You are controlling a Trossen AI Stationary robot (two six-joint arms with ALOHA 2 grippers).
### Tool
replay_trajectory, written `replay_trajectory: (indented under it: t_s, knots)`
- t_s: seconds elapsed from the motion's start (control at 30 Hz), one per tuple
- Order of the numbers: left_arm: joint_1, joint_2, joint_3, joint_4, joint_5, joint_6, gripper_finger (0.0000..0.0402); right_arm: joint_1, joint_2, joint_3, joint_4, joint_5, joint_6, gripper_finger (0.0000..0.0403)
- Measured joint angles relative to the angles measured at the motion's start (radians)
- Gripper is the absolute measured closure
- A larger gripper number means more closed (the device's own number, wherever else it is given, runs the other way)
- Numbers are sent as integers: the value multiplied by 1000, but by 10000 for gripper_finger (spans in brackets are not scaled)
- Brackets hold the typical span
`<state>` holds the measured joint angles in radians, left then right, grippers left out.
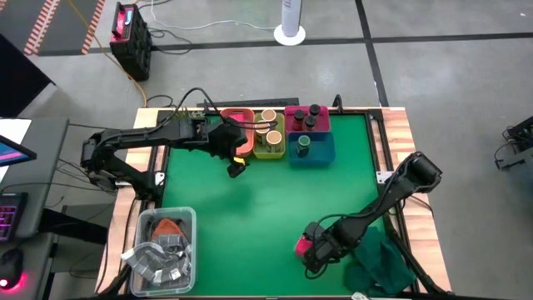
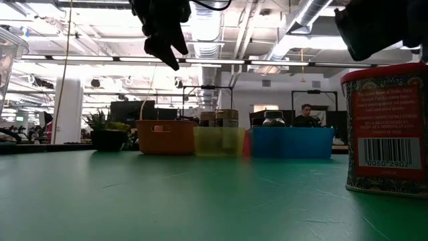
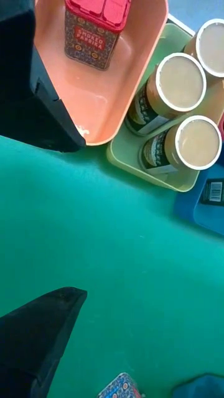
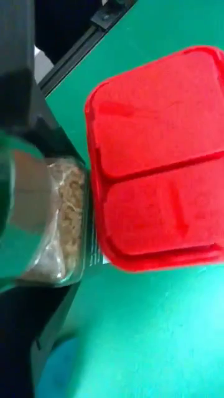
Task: Sort spices by type
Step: Put the green seasoning bottle into the blue bin
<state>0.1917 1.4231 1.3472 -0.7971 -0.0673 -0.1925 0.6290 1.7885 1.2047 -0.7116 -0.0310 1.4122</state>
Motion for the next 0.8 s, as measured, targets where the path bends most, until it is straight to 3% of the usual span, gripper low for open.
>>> replay_trajectory:
  t_s: [0.17, 0.33, 0.47, 0.63, 0.8]
  knots:
    - [0, 0, 0, -5, 0, -1, 45, -25, -1, 0, -16, -3, -36, 178]
    - [0, 0, 0, -41, 0, -2, 45, -53, -30, 4, -62, -24, -80, 181]
    - [3, 0, 0, -87, 0, 14, 45, -109, -91, 9, -219, -24, -155, 181]
    - [23, 0, 0, -105, 0, 47, 45, -247, -179, 7, -462, 8, -324, 179]
    - [25, 0, -7, 4, -5, 13, 45, -461, -272, 7, -531, 103, -476, 176]
